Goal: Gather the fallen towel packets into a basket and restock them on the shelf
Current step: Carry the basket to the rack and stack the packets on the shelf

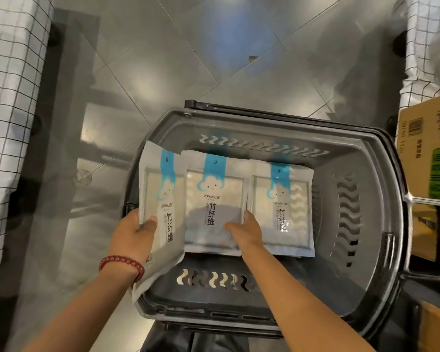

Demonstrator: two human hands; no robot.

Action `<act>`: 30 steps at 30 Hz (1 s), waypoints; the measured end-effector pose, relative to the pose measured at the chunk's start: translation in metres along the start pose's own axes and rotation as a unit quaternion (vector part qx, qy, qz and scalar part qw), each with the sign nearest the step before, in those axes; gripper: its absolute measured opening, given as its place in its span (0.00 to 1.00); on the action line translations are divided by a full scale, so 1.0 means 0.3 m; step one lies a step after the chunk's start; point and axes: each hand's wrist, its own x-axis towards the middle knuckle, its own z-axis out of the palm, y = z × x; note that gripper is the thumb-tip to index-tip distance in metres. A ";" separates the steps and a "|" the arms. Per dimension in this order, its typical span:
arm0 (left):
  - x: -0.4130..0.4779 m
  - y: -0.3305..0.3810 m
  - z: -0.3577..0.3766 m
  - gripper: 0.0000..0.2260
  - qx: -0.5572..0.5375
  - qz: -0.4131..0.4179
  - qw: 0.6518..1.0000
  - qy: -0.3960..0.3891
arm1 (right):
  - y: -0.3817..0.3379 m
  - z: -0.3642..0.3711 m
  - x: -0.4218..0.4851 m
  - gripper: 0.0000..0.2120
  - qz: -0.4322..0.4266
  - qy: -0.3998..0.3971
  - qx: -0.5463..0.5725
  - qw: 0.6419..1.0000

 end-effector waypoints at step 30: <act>-0.050 0.133 -0.048 0.07 -0.127 -0.064 0.985 -0.095 | -0.069 0.019 -0.180 0.05 -0.118 -0.043 0.079 0.989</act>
